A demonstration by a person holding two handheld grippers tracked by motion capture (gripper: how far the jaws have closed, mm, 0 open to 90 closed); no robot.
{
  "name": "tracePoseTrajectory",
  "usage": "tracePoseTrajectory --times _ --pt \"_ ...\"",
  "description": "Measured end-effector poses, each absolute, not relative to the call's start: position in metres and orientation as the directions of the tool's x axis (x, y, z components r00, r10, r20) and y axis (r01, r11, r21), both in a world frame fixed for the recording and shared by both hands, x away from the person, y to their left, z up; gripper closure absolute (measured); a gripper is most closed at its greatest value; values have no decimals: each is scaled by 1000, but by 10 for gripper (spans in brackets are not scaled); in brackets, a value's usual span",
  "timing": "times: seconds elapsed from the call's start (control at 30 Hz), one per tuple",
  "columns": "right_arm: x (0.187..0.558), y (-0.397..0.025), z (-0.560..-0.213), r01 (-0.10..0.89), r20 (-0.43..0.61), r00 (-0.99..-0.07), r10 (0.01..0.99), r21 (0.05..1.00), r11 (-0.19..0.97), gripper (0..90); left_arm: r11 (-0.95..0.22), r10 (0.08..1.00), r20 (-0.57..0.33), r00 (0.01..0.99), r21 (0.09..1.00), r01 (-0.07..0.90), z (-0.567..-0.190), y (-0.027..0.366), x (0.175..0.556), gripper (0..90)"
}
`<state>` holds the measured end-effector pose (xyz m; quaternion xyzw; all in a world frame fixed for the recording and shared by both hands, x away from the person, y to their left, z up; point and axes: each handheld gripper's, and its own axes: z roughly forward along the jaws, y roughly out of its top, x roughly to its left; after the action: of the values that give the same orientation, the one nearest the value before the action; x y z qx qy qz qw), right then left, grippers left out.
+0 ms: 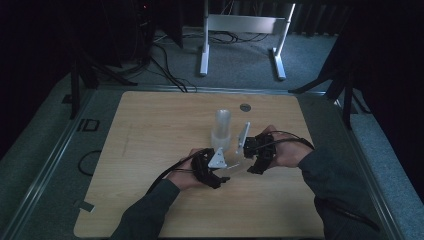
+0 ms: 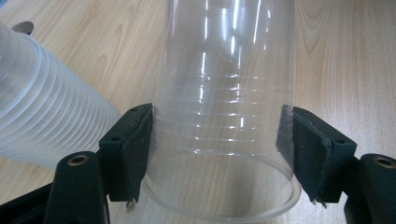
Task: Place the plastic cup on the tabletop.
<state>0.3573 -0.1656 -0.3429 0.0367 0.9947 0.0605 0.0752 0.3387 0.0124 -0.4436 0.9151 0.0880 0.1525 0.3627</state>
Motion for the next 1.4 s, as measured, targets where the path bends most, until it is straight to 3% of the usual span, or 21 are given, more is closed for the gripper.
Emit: tracePoseTrajectory --times 0.7,1.4 --pt "365 -154 -350 84 -74 -993 90 78 993 340 -749 246 261 934 662 12 -445 8 335 285" --pt "365 -146 -361 63 -67 -996 66 44 997 307 -778 215 288 933 628 -15 -448 5 331 286"
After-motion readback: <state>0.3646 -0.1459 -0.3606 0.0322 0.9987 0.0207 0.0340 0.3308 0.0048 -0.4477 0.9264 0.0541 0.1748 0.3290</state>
